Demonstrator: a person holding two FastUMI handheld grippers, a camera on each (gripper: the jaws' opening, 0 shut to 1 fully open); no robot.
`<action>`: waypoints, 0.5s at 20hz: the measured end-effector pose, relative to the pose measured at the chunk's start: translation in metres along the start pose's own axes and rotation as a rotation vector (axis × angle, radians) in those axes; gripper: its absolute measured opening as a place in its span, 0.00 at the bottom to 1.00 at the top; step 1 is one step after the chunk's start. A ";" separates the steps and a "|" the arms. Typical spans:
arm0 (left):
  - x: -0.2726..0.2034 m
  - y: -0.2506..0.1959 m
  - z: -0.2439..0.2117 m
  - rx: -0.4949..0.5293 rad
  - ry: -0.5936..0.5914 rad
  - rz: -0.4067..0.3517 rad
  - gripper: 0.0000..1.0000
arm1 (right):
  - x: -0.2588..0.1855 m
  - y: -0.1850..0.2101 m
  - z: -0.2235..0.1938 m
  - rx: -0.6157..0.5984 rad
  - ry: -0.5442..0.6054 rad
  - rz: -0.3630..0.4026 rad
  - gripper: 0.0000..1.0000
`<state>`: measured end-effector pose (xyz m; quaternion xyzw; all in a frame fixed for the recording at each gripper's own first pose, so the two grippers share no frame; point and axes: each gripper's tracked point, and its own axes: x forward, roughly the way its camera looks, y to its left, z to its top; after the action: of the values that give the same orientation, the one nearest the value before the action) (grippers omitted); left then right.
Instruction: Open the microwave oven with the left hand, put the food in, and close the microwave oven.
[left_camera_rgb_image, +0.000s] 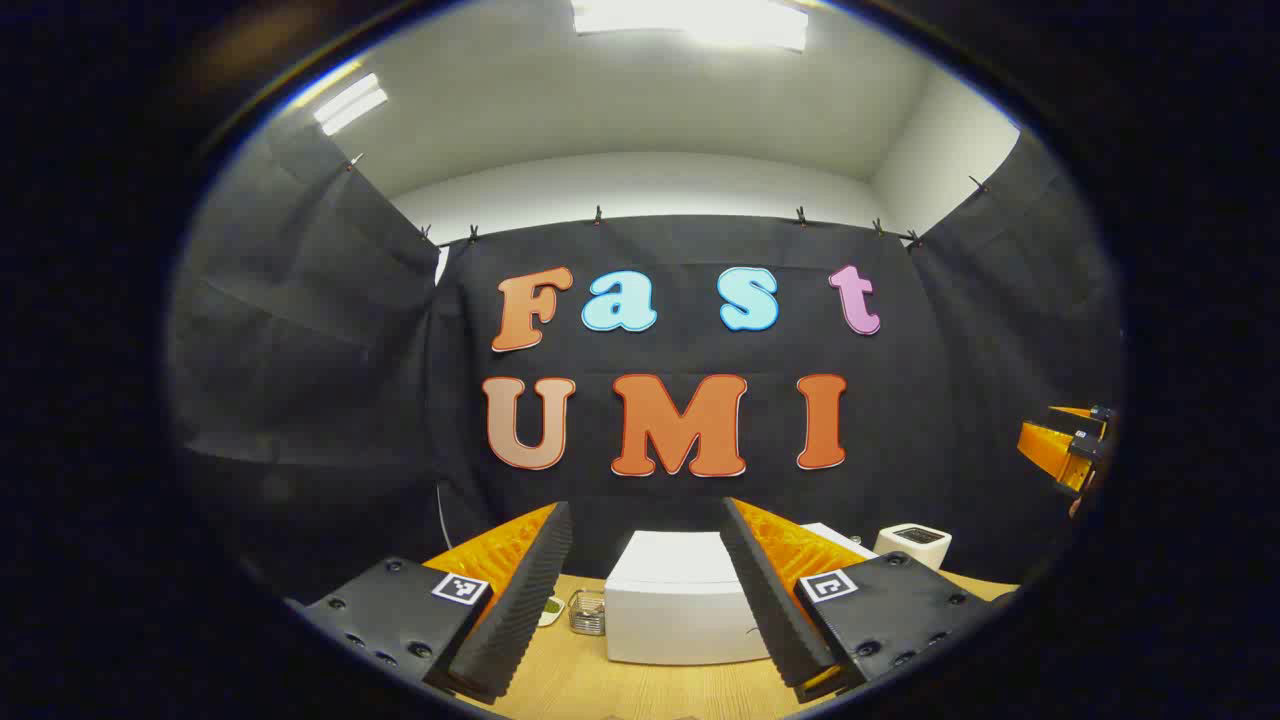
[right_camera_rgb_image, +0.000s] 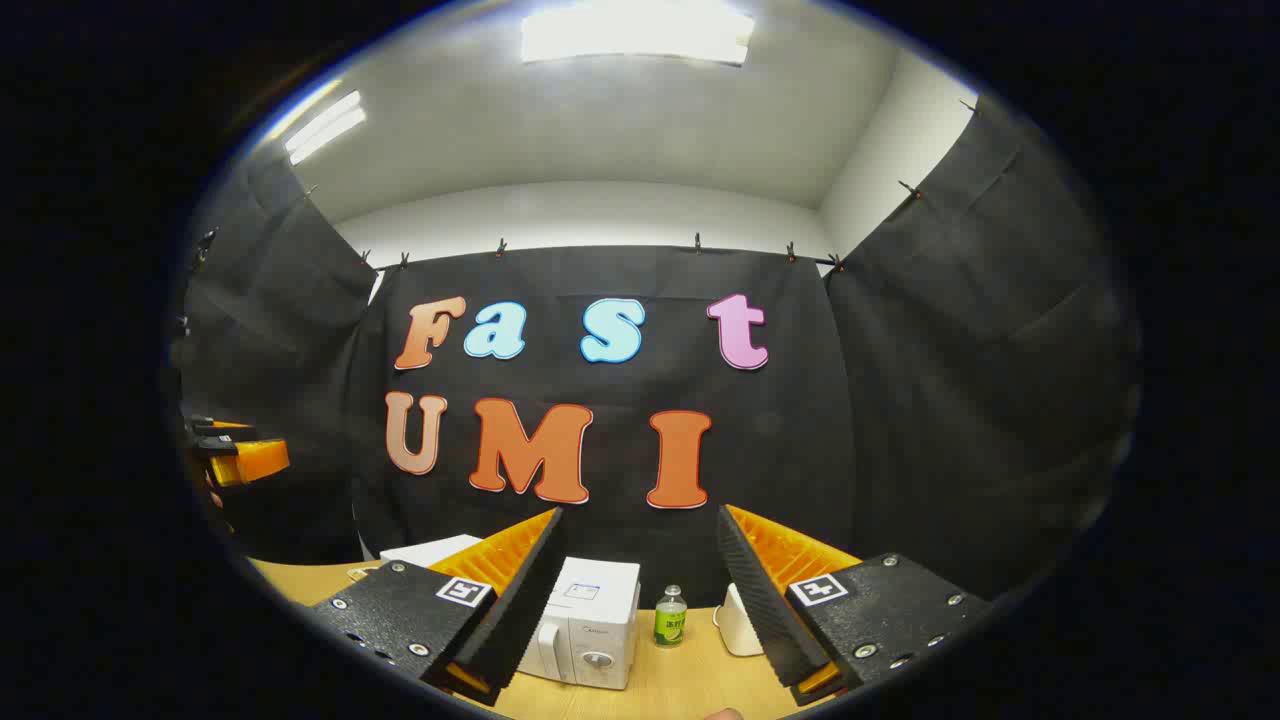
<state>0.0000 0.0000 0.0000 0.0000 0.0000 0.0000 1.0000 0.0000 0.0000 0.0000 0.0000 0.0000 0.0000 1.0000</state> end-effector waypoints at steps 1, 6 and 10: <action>0.001 0.000 -0.001 0.003 0.003 0.000 0.97 | 0.000 0.002 0.000 0.011 -0.001 0.015 0.93; 0.008 -0.009 -0.011 0.007 0.023 -0.008 0.94 | 0.002 -0.007 0.002 0.010 0.005 0.019 0.92; 0.011 -0.018 -0.023 0.029 0.041 -0.032 0.99 | 0.003 -0.011 -0.004 -0.064 0.019 -0.007 0.88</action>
<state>0.0108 -0.0177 -0.0227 0.0147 0.0205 -0.0159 0.9996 0.0028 -0.0114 -0.0042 -0.0320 0.0097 -0.0037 0.9994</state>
